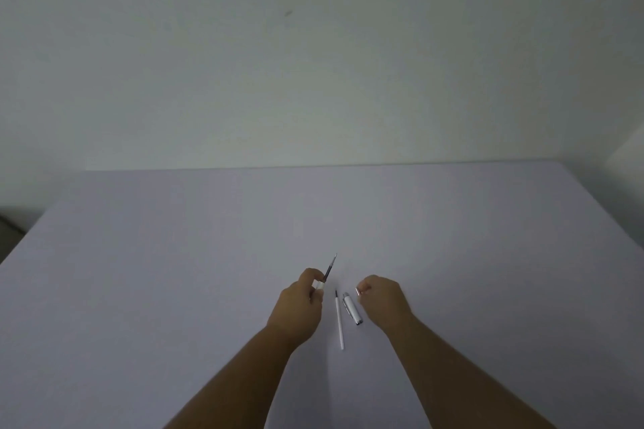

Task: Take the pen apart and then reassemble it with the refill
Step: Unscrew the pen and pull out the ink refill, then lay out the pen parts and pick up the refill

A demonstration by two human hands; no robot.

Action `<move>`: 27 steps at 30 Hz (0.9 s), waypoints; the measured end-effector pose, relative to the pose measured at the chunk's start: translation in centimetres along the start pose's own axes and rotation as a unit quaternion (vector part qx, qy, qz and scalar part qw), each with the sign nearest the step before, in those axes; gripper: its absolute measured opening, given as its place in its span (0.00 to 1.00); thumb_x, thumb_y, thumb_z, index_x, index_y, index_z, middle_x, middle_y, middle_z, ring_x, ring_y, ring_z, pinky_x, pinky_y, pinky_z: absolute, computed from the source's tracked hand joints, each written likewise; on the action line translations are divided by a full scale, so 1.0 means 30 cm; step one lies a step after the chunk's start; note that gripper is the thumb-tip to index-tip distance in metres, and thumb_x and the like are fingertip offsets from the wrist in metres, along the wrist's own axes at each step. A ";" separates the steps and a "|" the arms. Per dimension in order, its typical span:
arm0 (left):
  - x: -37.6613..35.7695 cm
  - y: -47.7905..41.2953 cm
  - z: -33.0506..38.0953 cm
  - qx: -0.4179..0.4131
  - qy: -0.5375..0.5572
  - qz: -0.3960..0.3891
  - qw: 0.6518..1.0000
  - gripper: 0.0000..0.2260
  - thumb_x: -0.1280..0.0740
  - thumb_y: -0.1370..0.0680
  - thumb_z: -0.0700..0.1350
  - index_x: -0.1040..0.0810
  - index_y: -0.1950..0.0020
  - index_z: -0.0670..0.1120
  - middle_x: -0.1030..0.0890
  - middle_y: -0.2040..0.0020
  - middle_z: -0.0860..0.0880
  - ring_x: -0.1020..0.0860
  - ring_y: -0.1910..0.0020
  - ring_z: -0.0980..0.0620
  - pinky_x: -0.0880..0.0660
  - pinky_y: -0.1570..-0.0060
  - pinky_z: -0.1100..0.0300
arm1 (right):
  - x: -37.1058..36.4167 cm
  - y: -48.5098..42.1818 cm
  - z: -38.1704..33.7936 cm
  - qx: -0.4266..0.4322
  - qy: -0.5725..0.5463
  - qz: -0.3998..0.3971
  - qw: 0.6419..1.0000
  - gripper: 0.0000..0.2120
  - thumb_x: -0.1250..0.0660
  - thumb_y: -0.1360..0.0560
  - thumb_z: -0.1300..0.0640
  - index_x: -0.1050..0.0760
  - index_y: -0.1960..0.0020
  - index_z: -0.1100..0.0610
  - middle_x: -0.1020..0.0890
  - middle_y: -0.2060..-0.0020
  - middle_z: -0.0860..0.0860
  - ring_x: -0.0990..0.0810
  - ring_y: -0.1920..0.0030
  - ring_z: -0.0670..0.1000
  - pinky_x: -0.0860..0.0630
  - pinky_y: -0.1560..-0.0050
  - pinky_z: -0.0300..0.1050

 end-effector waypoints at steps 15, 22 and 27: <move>-0.025 0.008 -0.019 -0.014 -0.029 -0.014 0.999 0.09 0.43 0.21 0.43 0.30 0.43 0.52 0.19 0.56 0.42 0.28 0.69 0.52 0.27 0.65 0.60 | -0.056 -0.013 0.041 0.027 0.066 -0.011 0.997 0.10 0.36 0.26 0.62 0.20 0.47 0.59 0.18 0.47 0.57 0.22 0.45 0.56 0.27 0.45 0.45; -0.030 0.008 -0.025 -0.013 -0.039 -0.017 0.999 0.08 0.44 0.20 0.44 0.30 0.43 0.52 0.19 0.56 0.43 0.27 0.68 0.52 0.26 0.64 0.60 | -0.060 -0.017 0.046 0.022 0.046 -0.011 0.999 0.12 0.35 0.26 0.61 0.21 0.44 0.58 0.19 0.44 0.57 0.22 0.42 0.55 0.27 0.41 0.44; -0.028 0.005 -0.022 -0.014 -0.038 -0.013 0.999 0.08 0.43 0.20 0.44 0.30 0.43 0.52 0.19 0.57 0.44 0.27 0.69 0.54 0.28 0.66 0.61 | -0.007 -0.002 0.014 0.011 -0.071 0.033 0.997 0.12 0.38 0.25 0.62 0.20 0.45 0.58 0.17 0.47 0.55 0.21 0.45 0.54 0.26 0.44 0.44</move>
Point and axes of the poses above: each hand's wrist, its own y-axis away from the middle knuckle, its own x-axis out of the back of the hand, z = x × y, the point moved 5 cm from there along -y, towards the middle knuckle
